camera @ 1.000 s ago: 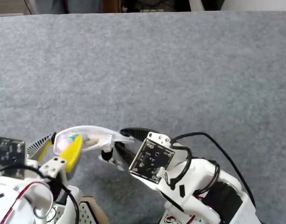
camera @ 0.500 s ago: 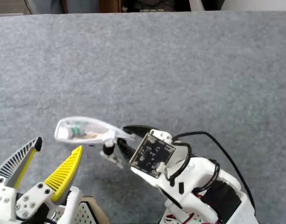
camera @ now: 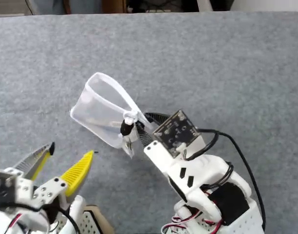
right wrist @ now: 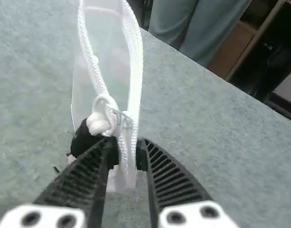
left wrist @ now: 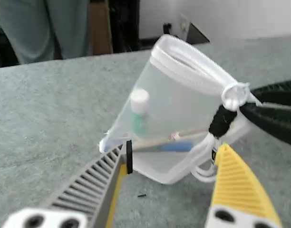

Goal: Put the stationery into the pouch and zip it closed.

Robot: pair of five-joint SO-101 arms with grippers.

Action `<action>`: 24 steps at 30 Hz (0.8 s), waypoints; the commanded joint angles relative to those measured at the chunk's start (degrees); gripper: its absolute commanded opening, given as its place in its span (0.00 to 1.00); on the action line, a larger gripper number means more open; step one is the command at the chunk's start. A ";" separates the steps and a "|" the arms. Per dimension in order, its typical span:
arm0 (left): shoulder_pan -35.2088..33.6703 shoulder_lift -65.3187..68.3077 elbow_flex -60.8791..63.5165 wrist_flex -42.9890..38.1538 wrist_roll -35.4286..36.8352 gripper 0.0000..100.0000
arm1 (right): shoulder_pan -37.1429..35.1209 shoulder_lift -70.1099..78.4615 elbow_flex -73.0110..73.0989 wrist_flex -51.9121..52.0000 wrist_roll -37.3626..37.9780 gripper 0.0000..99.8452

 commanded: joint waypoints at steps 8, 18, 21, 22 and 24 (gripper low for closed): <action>8.04 0.26 5.41 -0.62 -1.05 0.30 | 0.97 -0.04 -1.01 -3.08 -8.00 0.01; 16.84 0.26 17.10 -12.75 -1.23 0.30 | 0.70 0.04 -4.18 -1.76 -13.01 0.01; 18.51 0.26 19.91 -15.47 -1.32 0.30 | -0.18 0.04 -4.18 1.05 -13.01 0.01; 18.86 0.26 20.62 -16.44 -1.32 0.30 | -1.05 0.04 -4.18 2.20 -13.01 0.01; 19.65 0.26 21.93 -18.20 -1.32 0.30 | -3.16 -0.13 -4.53 3.34 -13.01 0.01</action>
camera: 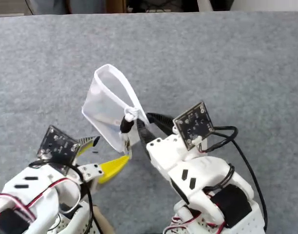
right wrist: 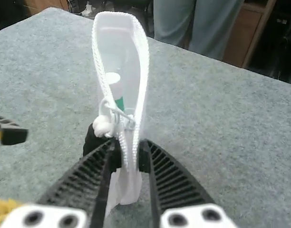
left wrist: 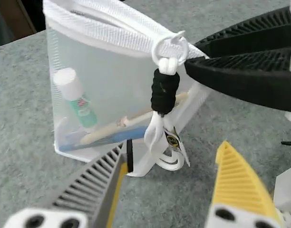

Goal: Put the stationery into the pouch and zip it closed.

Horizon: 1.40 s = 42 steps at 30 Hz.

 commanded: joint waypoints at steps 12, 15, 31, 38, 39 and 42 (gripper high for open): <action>1.89 0.18 10.15 -13.10 -6.07 0.29 | -6.59 0.40 -5.67 4.75 -0.26 0.01; 1.89 0.18 10.77 -14.59 -6.33 0.29 | -6.59 0.13 -6.37 4.92 -0.26 0.01; -5.05 0.09 -8.92 -3.16 -6.68 0.29 | -6.86 -0.04 -2.77 9.23 8.97 0.01; -10.86 0.62 -21.05 -0.79 -16.97 0.29 | -7.03 -0.04 -2.77 10.99 9.85 0.01; -12.35 0.70 -21.76 -1.23 -18.11 0.29 | -7.03 -0.04 -2.77 11.78 10.99 0.01; -16.04 0.70 -21.85 -4.75 -20.13 0.29 | -8.70 -0.13 -3.21 14.86 14.51 0.01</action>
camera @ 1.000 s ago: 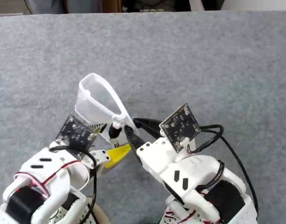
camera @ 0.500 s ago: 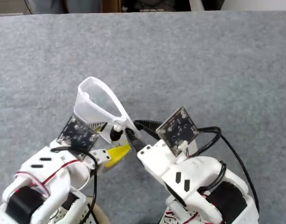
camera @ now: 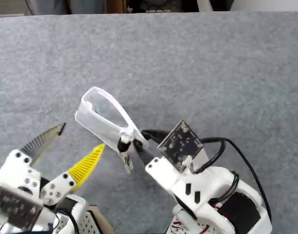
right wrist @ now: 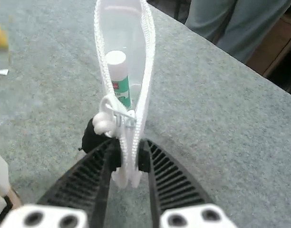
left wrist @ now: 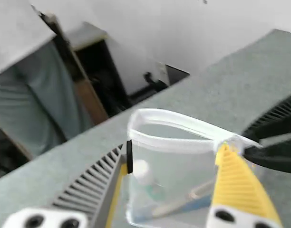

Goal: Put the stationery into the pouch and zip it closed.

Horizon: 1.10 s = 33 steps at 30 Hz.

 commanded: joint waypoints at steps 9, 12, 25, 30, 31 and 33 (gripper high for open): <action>-11.74 0.70 9.27 -10.90 -1.85 0.29 | -6.95 0.22 -6.11 8.18 3.52 0.01; -12.09 0.35 12.88 -10.37 -1.85 0.29 | -6.86 0.22 -6.64 7.82 3.52 0.01; -11.56 0.18 10.68 5.54 -2.02 0.29 | -6.68 0.31 -6.46 5.63 3.60 0.01; -11.47 0.18 4.62 8.18 -1.85 0.29 | -6.59 0.75 -4.88 4.31 3.60 0.01; -11.47 0.18 3.56 8.70 -1.85 0.29 | -6.59 0.48 -3.91 3.96 3.60 0.01; -11.47 0.18 1.89 9.85 -1.85 0.29 | -6.59 0.40 -2.51 3.69 3.60 0.01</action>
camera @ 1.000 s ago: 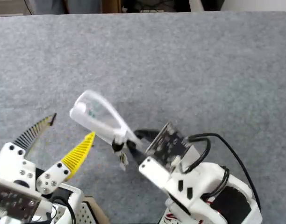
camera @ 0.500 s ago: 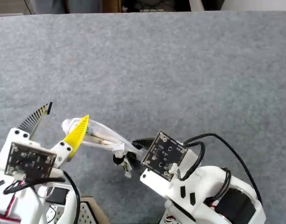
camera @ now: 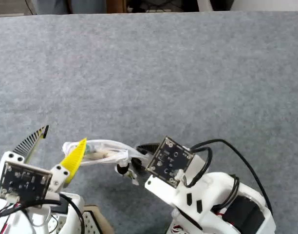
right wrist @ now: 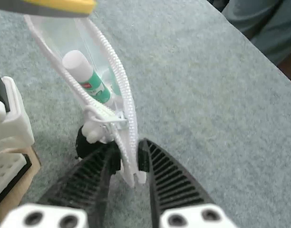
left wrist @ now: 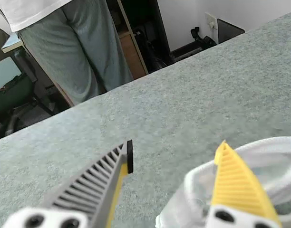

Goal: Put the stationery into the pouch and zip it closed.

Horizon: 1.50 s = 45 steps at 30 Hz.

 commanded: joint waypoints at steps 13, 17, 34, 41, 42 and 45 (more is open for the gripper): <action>0.22 0.62 -5.93 3.52 -0.53 0.29 | -0.18 0.13 1.54 -2.20 0.35 0.01; 0.04 0.53 -1.01 3.52 -0.70 0.29 | -0.26 0.13 1.27 -2.11 0.35 0.01; 0.04 0.53 11.30 0.26 -0.26 0.05 | -0.26 0.13 -1.10 -2.11 0.35 0.01; 0.13 0.53 11.91 0.26 2.55 0.03 | -0.53 0.13 -1.98 -2.20 0.35 0.03; 0.13 0.53 11.91 0.26 3.43 0.03 | -0.53 0.13 -2.77 -2.20 0.35 0.05; 0.13 0.53 12.00 -0.88 6.07 0.03 | -0.53 0.13 -6.37 -1.93 0.26 0.15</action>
